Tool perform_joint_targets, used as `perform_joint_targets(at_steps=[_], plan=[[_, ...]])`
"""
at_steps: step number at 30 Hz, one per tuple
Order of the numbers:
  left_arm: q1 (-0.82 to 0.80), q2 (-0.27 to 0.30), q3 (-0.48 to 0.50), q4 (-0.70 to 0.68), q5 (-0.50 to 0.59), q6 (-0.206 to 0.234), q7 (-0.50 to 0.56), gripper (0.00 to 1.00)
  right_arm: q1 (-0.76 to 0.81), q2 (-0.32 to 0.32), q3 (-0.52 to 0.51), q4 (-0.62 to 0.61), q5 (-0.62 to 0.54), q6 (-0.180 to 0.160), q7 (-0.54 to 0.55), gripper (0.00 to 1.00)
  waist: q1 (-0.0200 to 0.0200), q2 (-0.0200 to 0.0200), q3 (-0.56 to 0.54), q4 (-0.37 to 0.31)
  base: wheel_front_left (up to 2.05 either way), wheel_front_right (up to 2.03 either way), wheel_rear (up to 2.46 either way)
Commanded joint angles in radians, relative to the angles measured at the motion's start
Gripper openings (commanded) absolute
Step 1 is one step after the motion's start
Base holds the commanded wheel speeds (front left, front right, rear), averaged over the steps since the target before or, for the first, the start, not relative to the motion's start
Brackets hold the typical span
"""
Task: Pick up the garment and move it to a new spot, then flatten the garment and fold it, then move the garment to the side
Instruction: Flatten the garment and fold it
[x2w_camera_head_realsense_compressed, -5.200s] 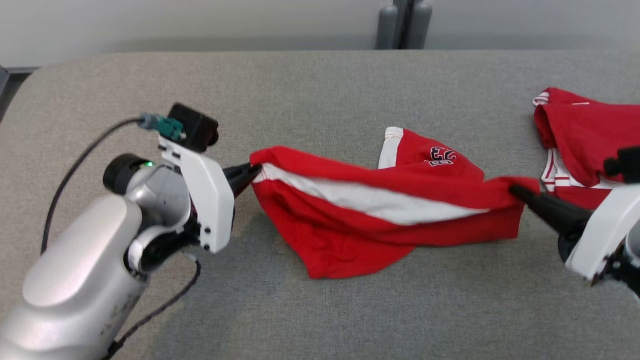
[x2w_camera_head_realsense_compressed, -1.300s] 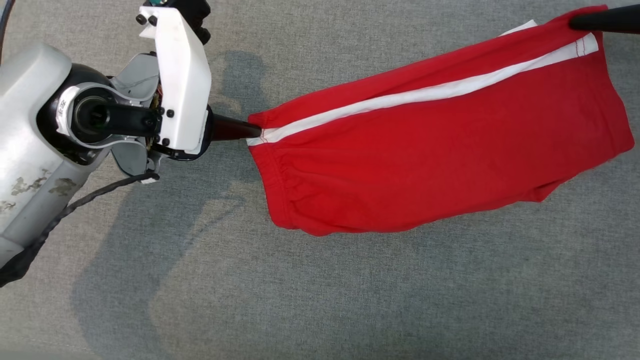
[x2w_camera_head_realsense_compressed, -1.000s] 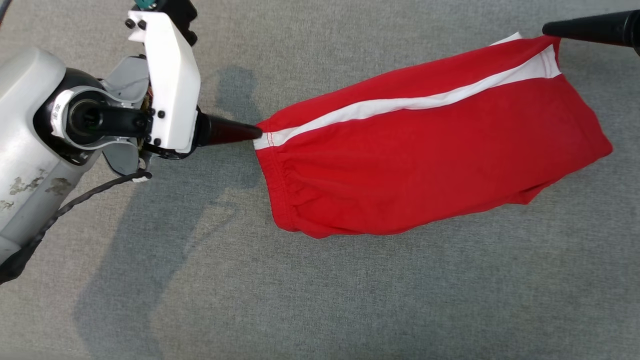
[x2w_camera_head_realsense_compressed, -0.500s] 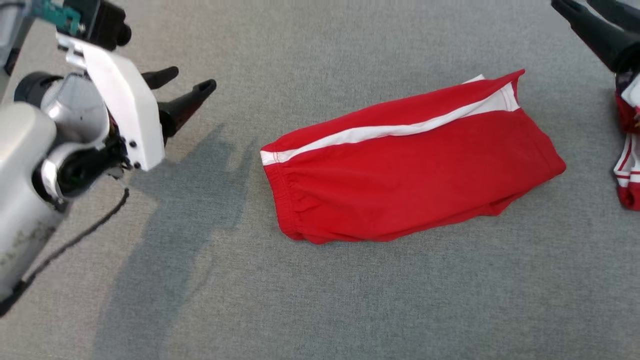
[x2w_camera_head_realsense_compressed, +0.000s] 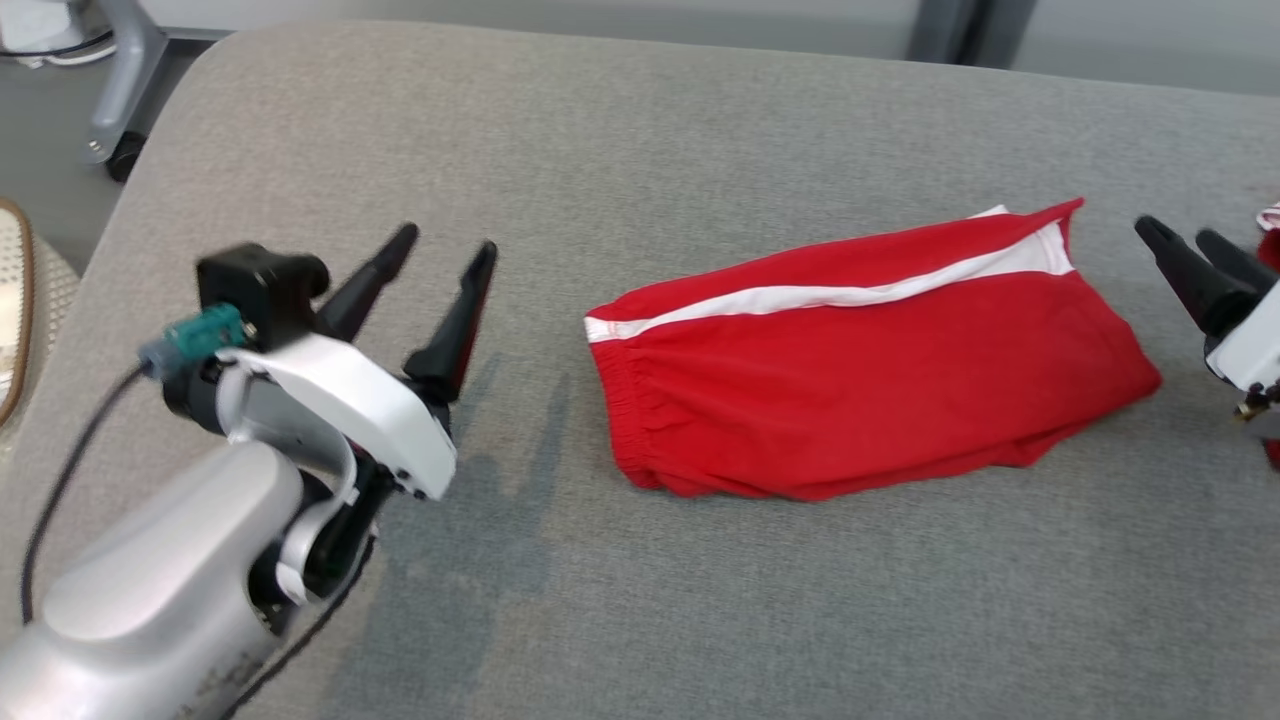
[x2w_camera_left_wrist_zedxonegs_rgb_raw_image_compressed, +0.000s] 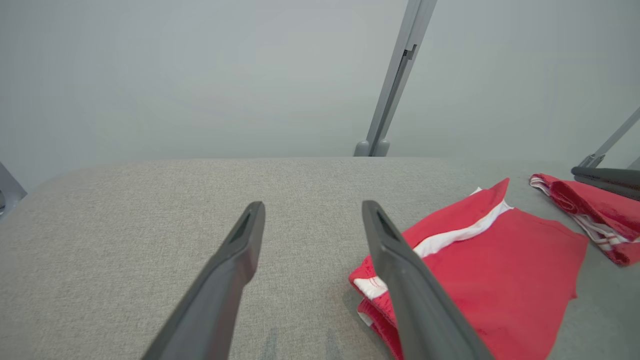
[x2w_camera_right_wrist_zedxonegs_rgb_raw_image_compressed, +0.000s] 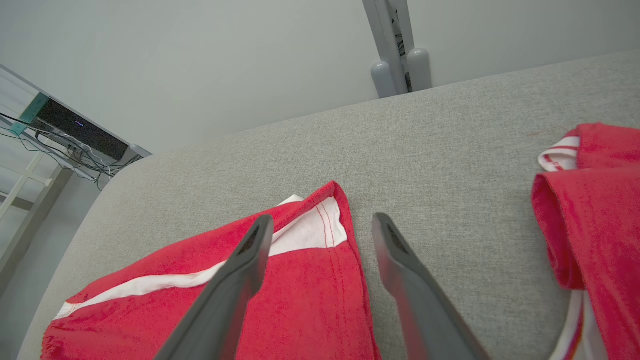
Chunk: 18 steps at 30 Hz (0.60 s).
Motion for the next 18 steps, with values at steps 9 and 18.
perform_joint_targets(at_steps=[9, 18], plan=[[0.119, -0.052, -0.013, -0.070, 0.044, 0.071, -0.121, 1.00, -0.030, -0.010, 0.004, 0.242, 0.027, 0.001, 0.052, 1.00, -0.0001, 0.0000, 0.022, 0.100, 0.00, 0.00, 0.00], [0.220, -0.103, 0.004, -0.077, 0.051, 0.084, -0.166, 1.00, -0.038, 0.055, -0.023, 0.408, 0.142, 0.001, 0.174, 1.00, -0.0001, 0.0000, 0.014, 0.145, 0.00, 0.00, 0.00]])
